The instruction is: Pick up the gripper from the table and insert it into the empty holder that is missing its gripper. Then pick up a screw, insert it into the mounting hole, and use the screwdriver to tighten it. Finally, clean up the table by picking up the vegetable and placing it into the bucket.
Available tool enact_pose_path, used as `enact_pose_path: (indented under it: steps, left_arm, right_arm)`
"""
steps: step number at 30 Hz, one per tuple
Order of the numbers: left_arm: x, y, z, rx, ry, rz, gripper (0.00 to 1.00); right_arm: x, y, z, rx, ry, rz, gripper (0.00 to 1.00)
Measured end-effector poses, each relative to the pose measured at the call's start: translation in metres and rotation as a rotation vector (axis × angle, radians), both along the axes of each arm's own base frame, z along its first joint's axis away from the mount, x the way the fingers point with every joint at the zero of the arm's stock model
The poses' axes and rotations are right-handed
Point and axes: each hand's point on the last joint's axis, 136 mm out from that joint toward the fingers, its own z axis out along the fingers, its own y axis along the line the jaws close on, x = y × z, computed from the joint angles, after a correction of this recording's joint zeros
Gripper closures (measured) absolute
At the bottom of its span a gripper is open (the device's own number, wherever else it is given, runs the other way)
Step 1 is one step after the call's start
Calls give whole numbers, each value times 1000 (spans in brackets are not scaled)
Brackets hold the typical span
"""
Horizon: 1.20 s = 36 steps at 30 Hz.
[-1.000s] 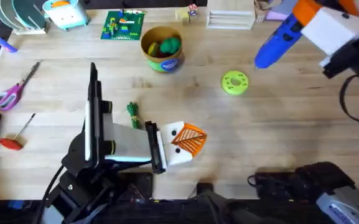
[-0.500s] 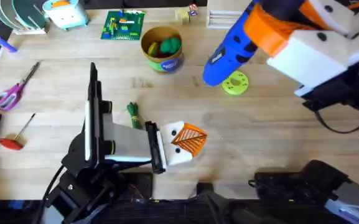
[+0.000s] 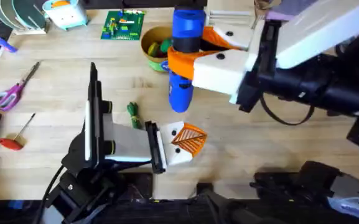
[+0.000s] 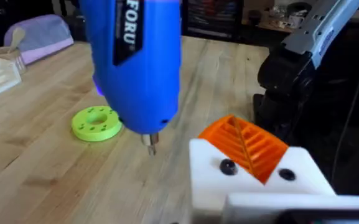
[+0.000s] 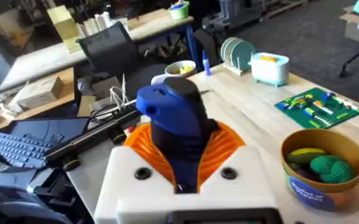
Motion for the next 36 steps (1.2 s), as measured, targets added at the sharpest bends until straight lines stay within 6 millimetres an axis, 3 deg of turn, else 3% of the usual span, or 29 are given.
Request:
enact_pose_path:
  steps: [10,21,36]
  left_arm:
    - [0,0,0,0,0,0,984]
    - [0,0,0,0,0,0,984]
    - [3,1,0,0,-2,20,984]
  right_arm:
    - [-4,3,47,31,-29,15,883]
    - [-35,21,32,-13,26,121,889]
    - [-36,21,27,-40,10,124,897]
